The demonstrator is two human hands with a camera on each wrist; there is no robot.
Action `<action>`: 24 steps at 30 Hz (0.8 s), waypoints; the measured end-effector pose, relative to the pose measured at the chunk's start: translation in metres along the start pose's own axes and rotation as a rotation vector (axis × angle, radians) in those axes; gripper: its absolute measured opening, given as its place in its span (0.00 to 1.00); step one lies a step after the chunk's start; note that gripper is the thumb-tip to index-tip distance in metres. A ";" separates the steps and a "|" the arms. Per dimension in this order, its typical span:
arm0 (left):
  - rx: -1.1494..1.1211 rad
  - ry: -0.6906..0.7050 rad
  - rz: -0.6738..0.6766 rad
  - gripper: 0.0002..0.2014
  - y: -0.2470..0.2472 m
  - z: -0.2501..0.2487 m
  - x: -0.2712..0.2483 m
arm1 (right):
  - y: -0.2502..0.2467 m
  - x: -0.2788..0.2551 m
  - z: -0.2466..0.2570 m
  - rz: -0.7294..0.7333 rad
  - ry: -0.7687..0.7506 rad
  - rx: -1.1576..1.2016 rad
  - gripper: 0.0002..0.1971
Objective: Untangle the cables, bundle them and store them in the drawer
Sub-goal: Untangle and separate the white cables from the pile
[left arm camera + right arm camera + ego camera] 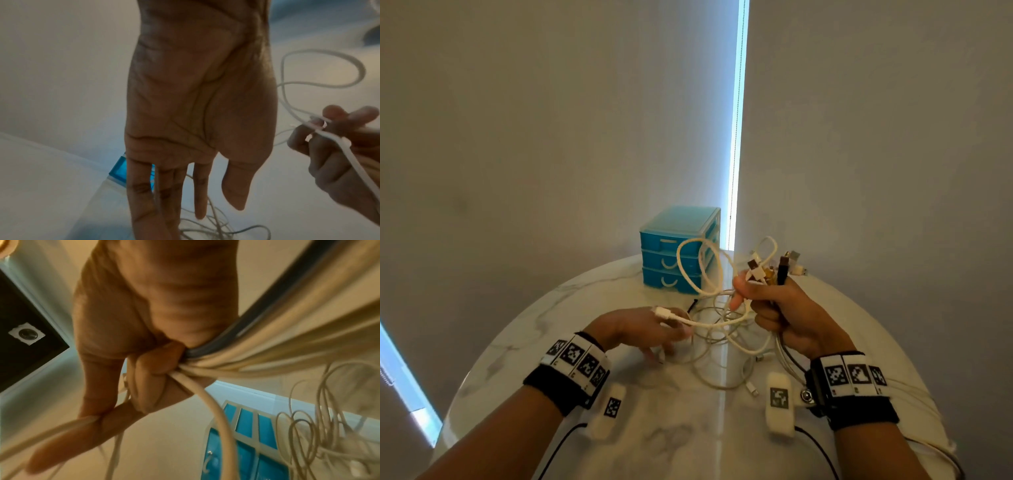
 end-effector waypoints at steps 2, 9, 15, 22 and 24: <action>0.028 -0.019 0.026 0.14 -0.002 -0.002 0.003 | -0.004 0.002 0.001 -0.012 0.039 -0.104 0.09; 0.103 -0.112 0.005 0.21 -0.013 0.011 -0.003 | -0.159 -0.023 0.013 -1.069 0.008 -0.686 0.35; 0.170 -0.047 0.000 0.18 -0.013 -0.003 -0.009 | -0.158 -0.029 0.018 -1.094 0.065 -0.801 0.26; 0.167 0.169 -0.138 0.20 -0.011 -0.047 -0.015 | -0.122 -0.020 -0.008 -0.639 0.338 -1.018 0.14; 0.165 0.212 -0.178 0.21 -0.013 -0.056 -0.022 | -0.123 -0.027 -0.013 -0.576 0.464 -1.044 0.14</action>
Point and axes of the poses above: each hand's wrist, its own x-axis towards the middle knuckle, its own y-axis out of the palm, z = x × y, the point moved 5 cm from there along x, towards the middle knuckle, and after that the axes turned 8 degrees about -y, right-handed, at the moved point
